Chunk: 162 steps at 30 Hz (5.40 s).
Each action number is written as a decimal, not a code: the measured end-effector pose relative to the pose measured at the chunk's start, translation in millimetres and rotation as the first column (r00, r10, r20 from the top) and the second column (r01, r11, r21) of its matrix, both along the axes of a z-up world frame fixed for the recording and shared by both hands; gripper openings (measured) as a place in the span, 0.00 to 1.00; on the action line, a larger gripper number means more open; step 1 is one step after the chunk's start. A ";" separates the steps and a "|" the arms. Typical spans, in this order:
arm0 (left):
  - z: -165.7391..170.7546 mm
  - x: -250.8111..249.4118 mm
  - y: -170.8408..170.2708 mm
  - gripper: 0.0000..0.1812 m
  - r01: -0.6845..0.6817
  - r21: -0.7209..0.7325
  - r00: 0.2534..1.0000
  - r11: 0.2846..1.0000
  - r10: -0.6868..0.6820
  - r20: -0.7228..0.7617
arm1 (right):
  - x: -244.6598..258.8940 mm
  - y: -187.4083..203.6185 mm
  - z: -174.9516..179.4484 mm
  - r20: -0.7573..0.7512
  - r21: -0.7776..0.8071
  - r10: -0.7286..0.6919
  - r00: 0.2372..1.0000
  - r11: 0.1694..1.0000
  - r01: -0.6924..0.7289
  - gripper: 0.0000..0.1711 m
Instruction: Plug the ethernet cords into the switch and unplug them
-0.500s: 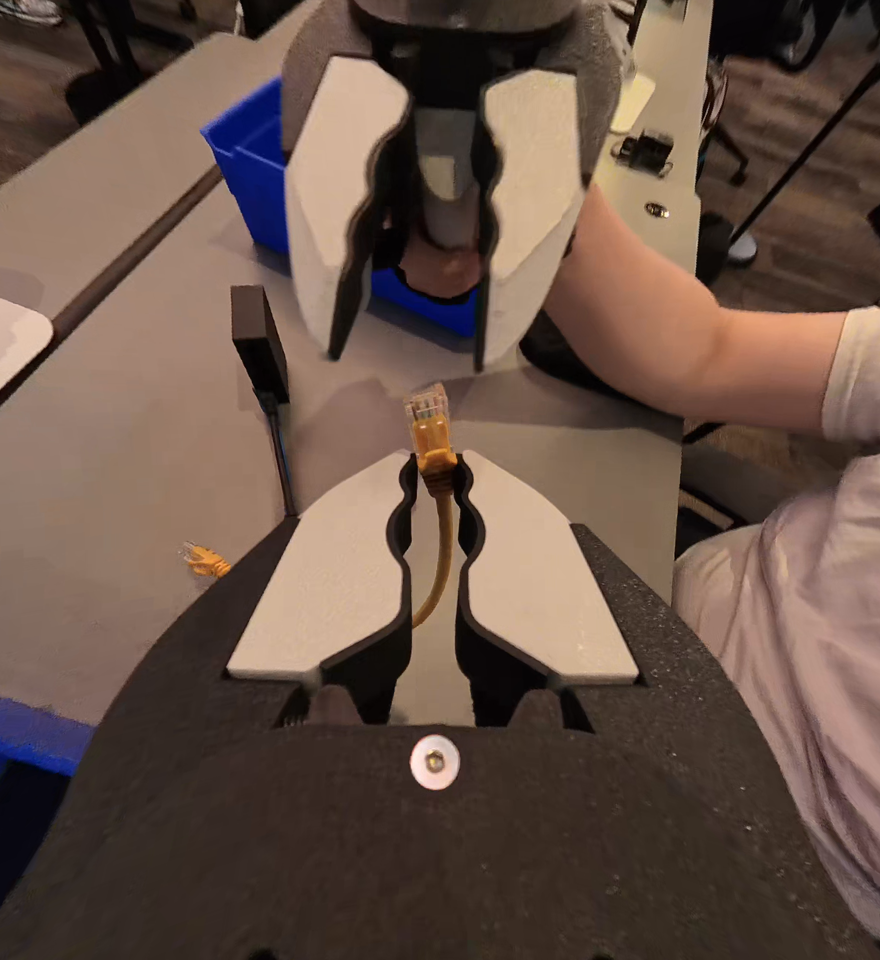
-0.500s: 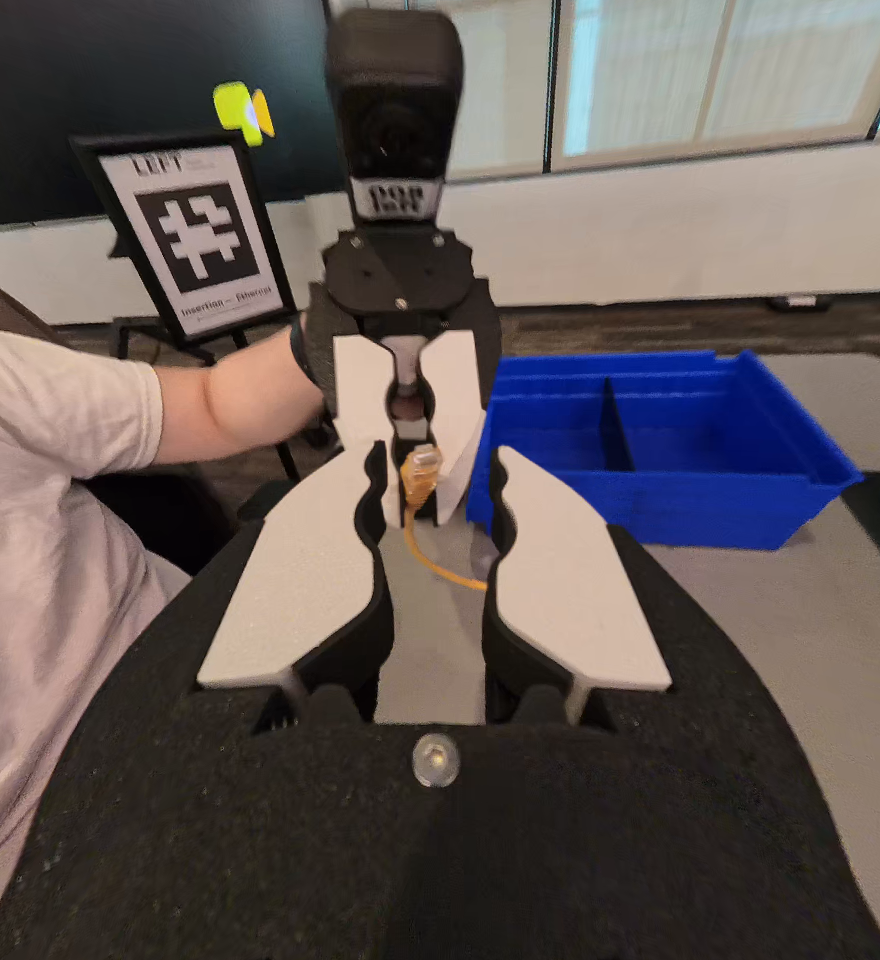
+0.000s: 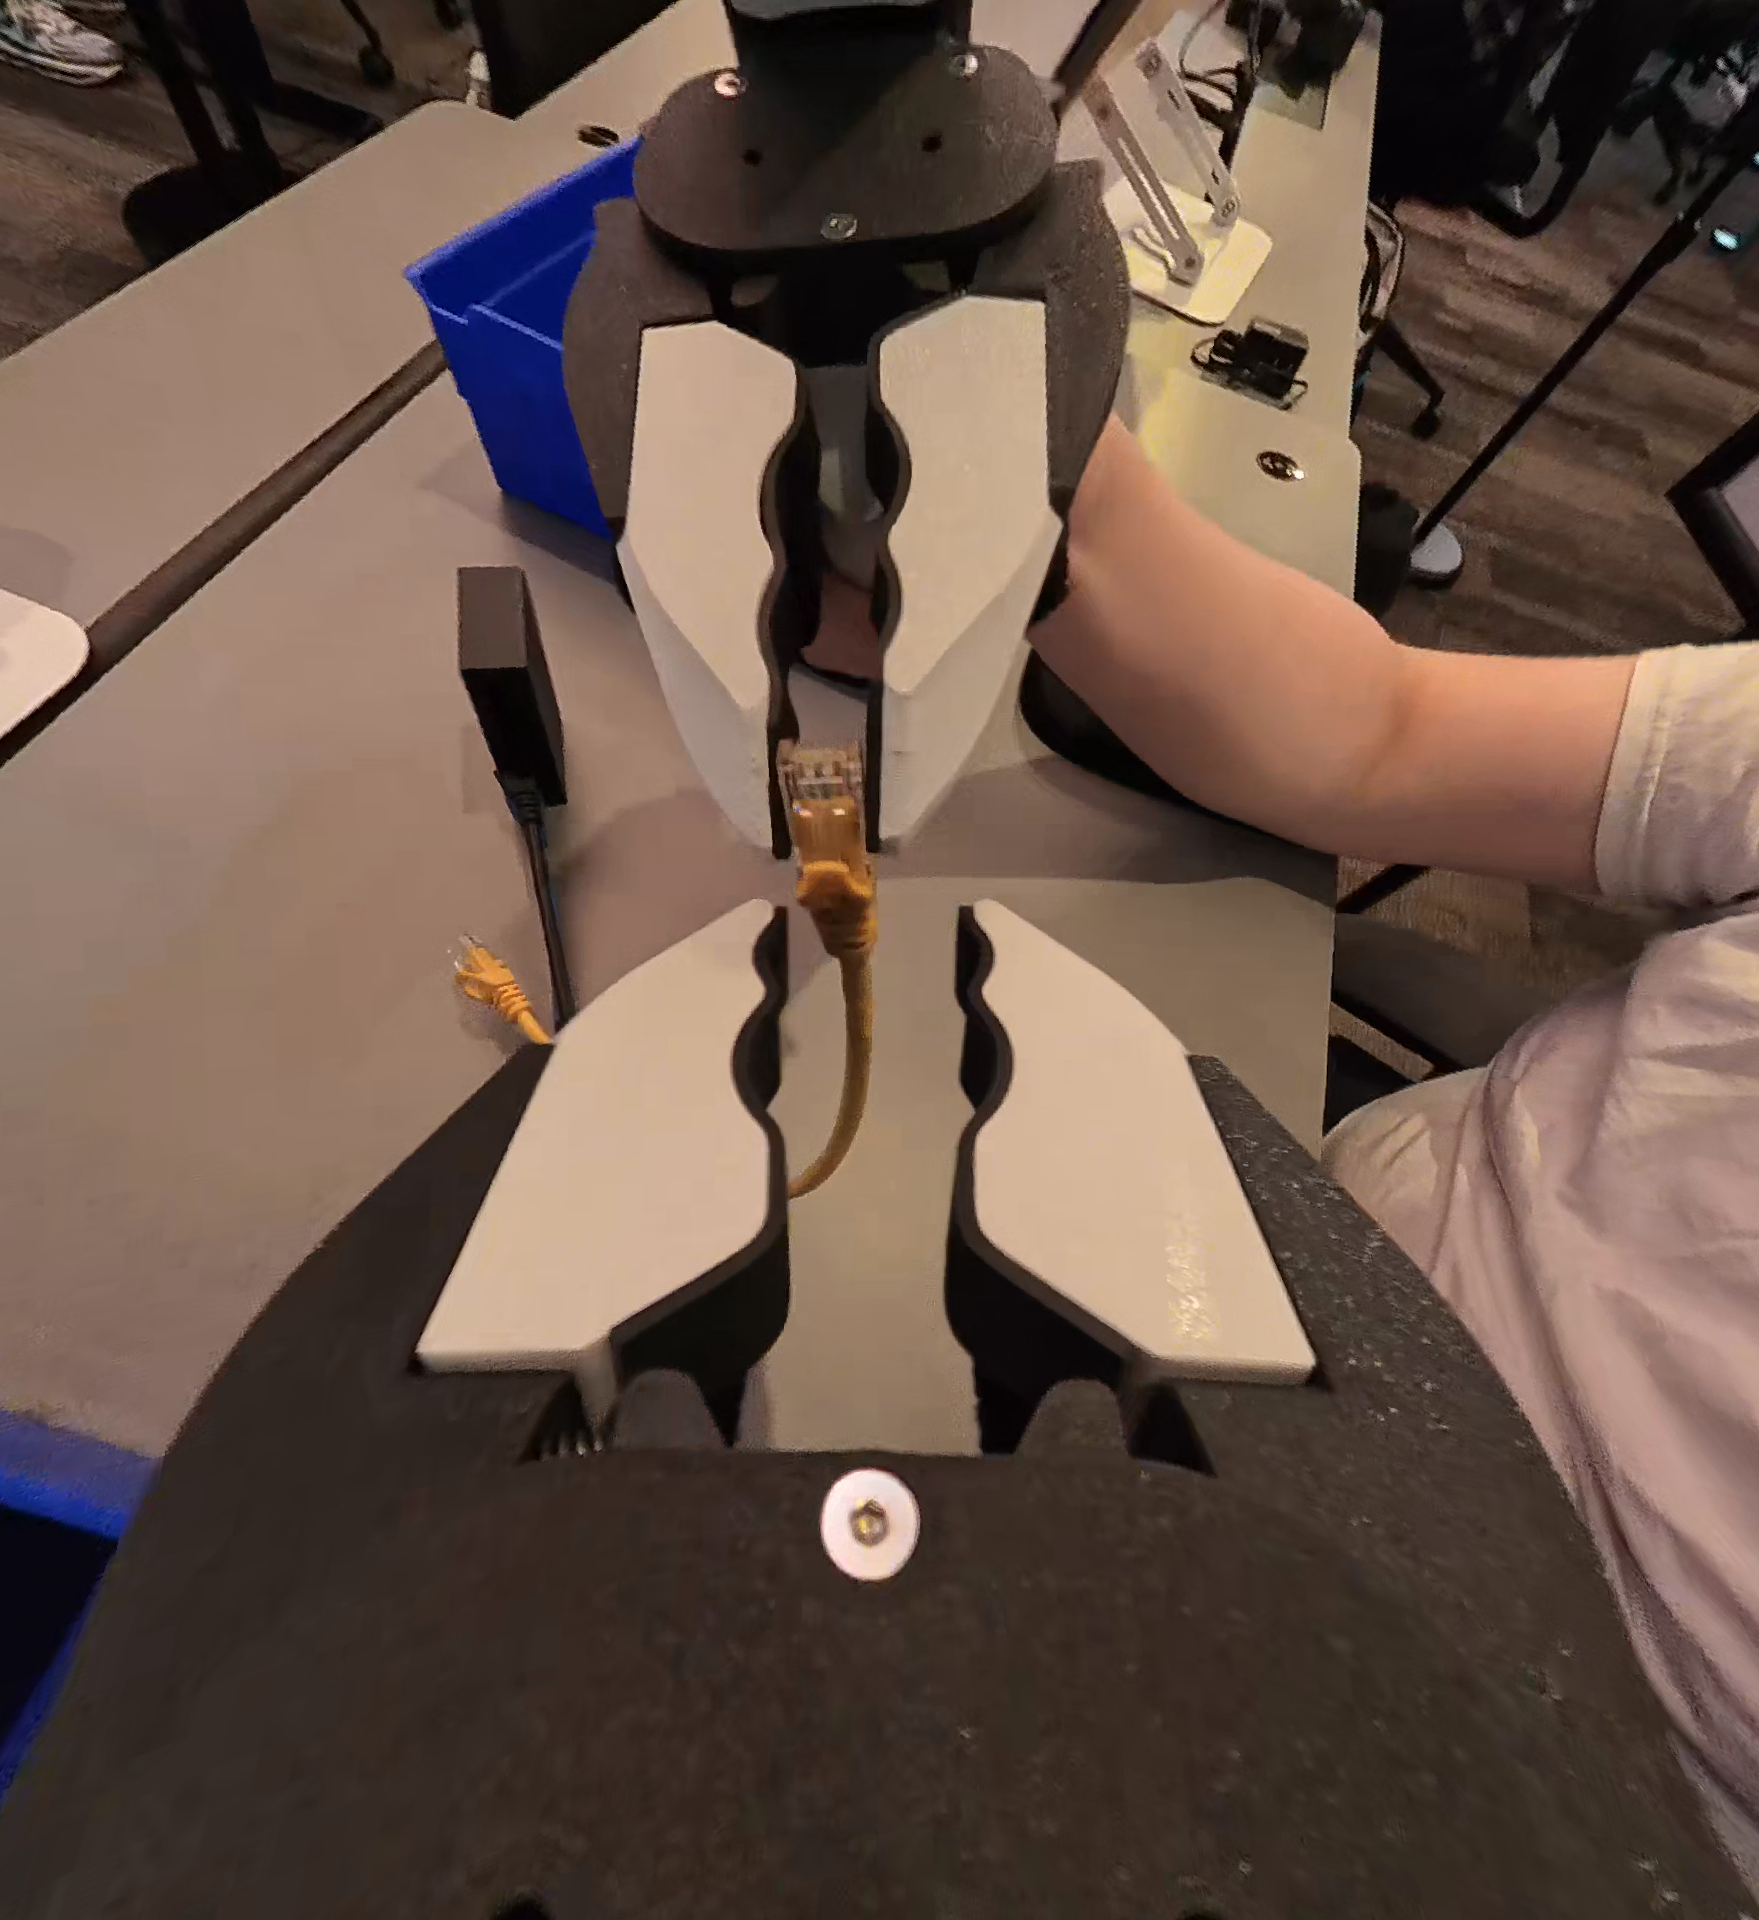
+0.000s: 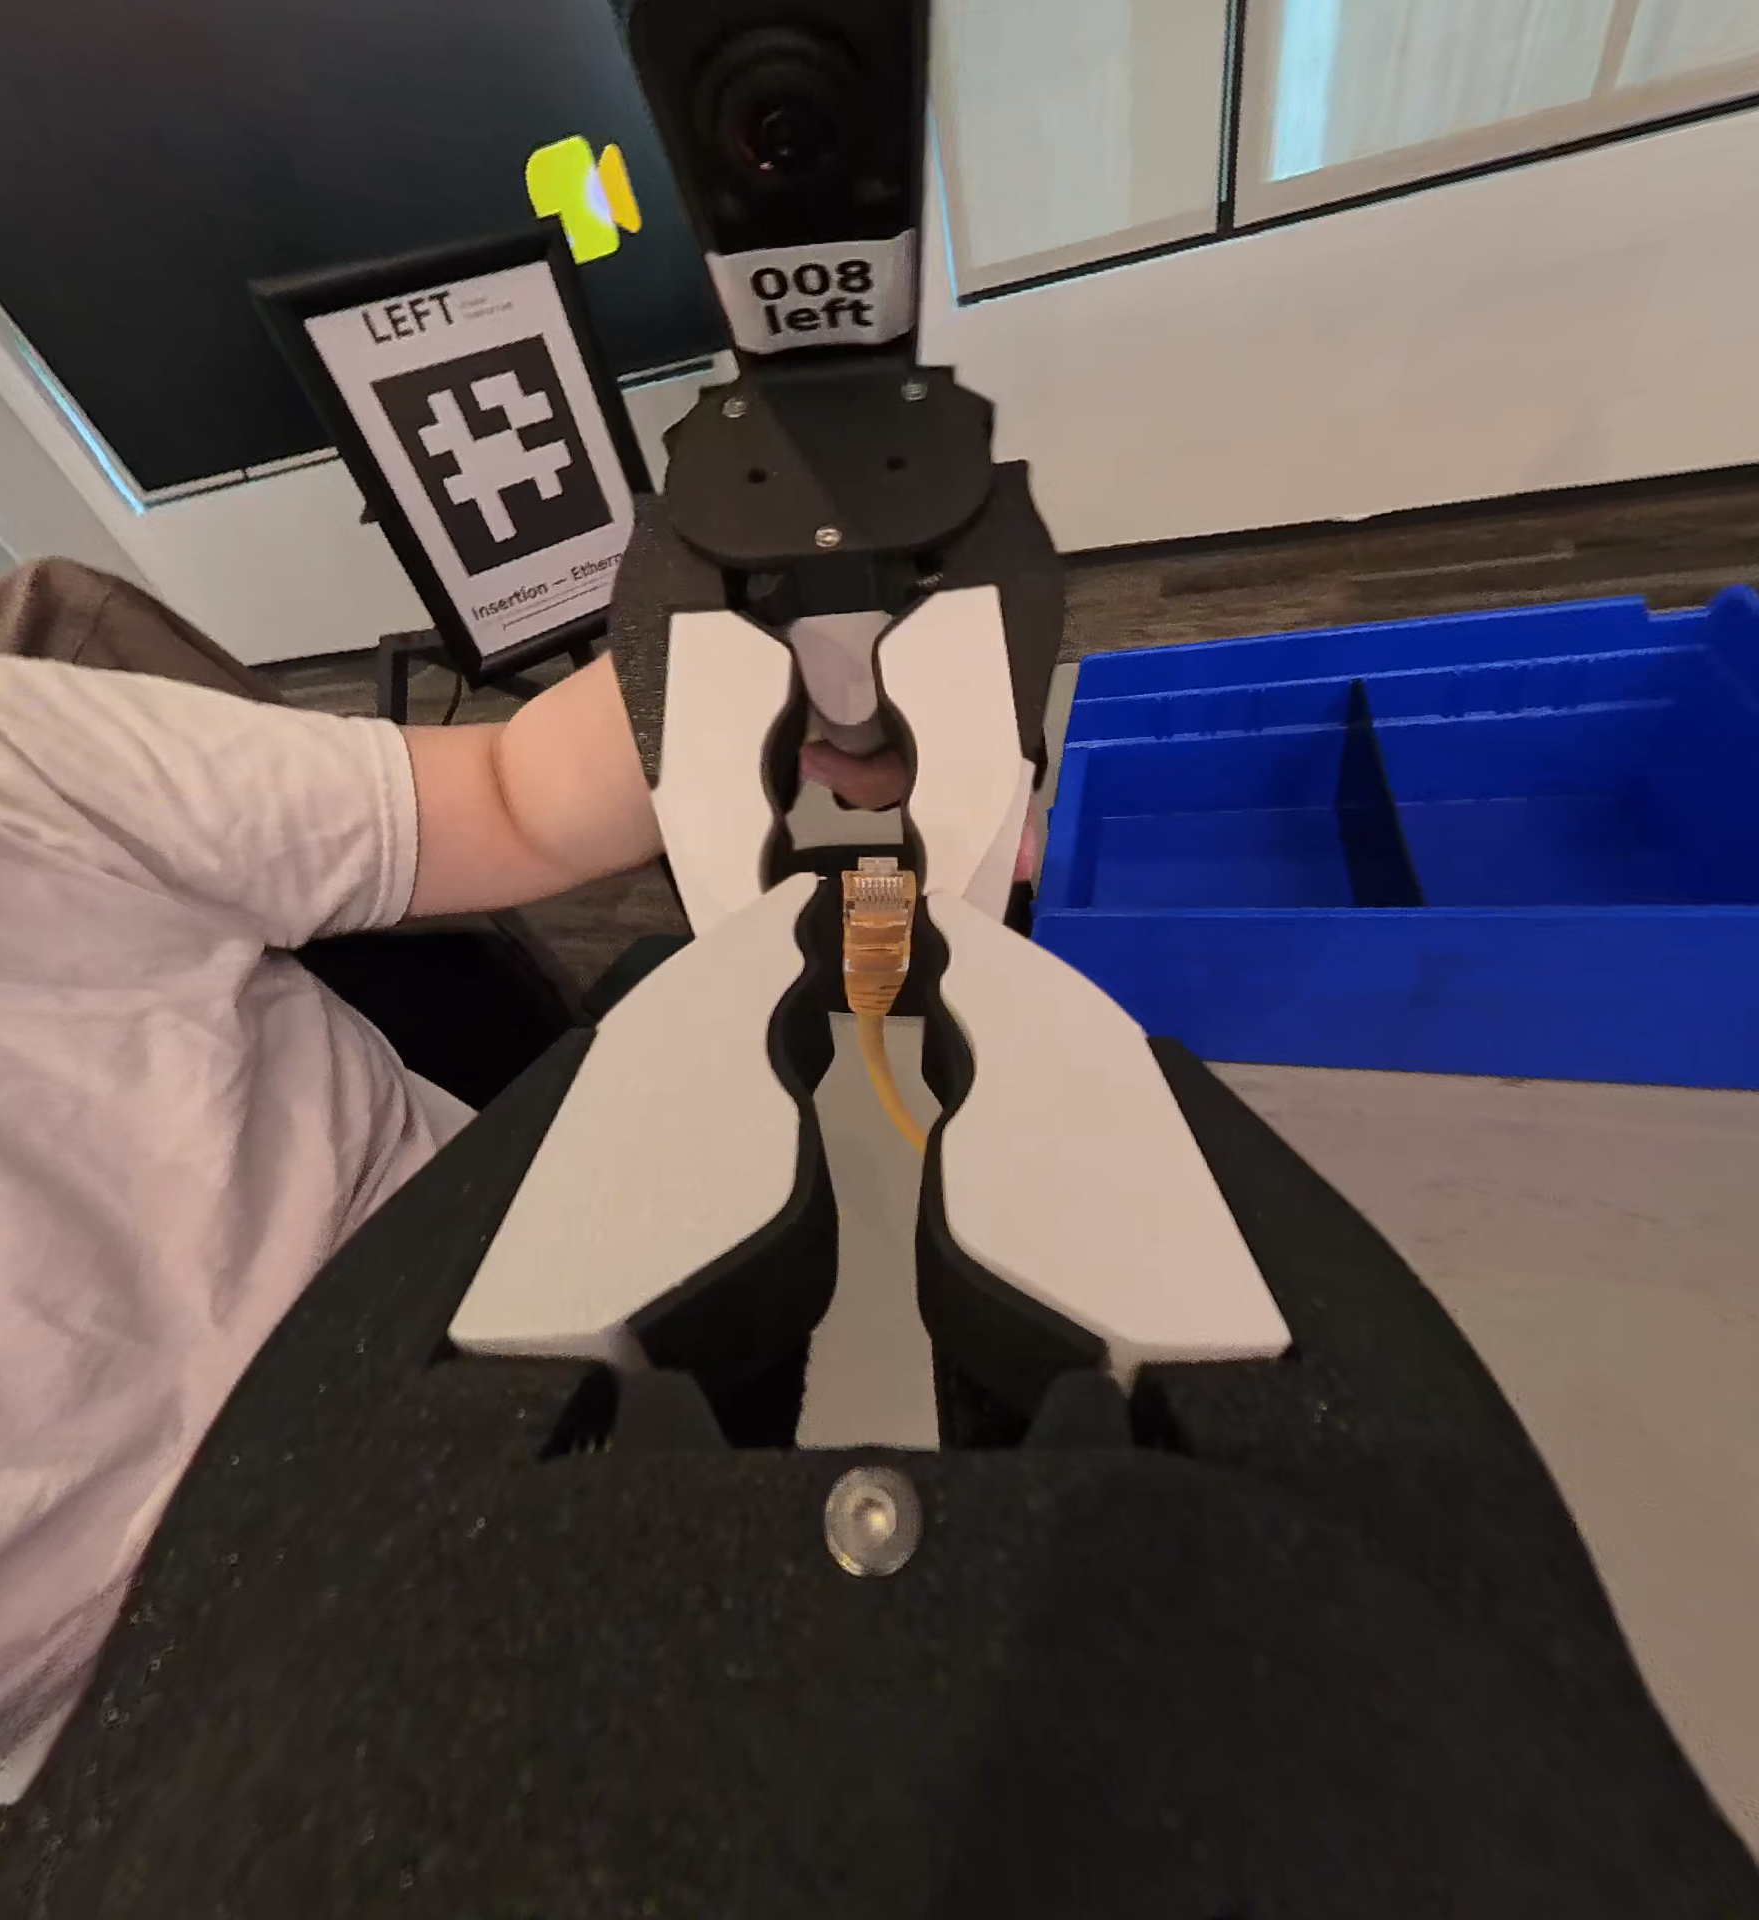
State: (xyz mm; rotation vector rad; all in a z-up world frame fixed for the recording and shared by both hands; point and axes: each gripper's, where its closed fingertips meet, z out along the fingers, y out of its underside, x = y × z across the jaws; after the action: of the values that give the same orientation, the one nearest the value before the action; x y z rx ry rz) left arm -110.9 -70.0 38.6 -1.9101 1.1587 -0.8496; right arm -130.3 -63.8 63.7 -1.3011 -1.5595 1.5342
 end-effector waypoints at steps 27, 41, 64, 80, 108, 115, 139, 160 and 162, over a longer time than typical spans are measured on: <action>83.2 -5.5 25.5 0.28 -0.647 0.081 0.416 0.758 0.262 0.871 | 22.2 30.0 76.6 -0.467 -0.421 -0.159 0.870 0.905 -0.060 0.06; 103.1 16.8 4.1 0.20 -0.544 0.381 0.637 0.747 0.072 0.768 | 35.9 -12.2 77.0 -0.564 -0.121 0.109 0.819 0.970 -0.213 0.06; 99.9 24.0 -9.0 0.06 -0.517 0.445 0.707 0.731 0.071 0.704 | 41.0 -14.5 77.2 -0.600 -0.096 0.135 0.788 0.966 -0.239 0.06; 101.1 7.5 -7.5 0.06 -0.560 0.440 0.687 0.702 0.097 0.720 | 36.5 -0.1 74.8 -0.567 -0.100 0.037 0.823 0.989 -0.113 0.16; 62.3 -47.5 21.7 0.06 -0.582 0.476 0.768 0.659 0.253 0.589 | 16.5 74.4 -6.3 0.256 -0.045 -0.466 0.847 0.869 0.492 0.35; 67.1 -48.2 16.5 0.06 -0.579 0.472 0.759 0.665 0.228 0.610 | -1.4 54.2 40.1 0.007 -0.084 -0.394 0.919 0.915 0.394 0.32; 42.9 -43.3 27.2 0.06 -0.587 0.500 0.791 0.636 0.321 0.521 | 131.6 181.1 -155.3 0.828 0.464 -0.556 -0.077 0.601 0.651 0.45; 43.3 -41.7 23.8 0.06 -0.582 0.497 0.791 0.643 0.309 0.528 | 128.3 181.8 -171.6 0.872 0.404 -0.484 -0.078 0.618 0.675 0.36; 43.3 -42.1 23.7 0.06 -0.582 0.496 0.791 0.644 0.308 0.528 | 128.1 181.9 -174.6 0.879 0.387 -0.472 -0.071 0.617 0.685 0.36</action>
State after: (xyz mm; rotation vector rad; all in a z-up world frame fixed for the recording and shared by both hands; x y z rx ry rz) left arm -153.1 -46.3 81.9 -1.2662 0.5444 -0.4321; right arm -2.2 118.2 -110.9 -2.8840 -0.9389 0.0792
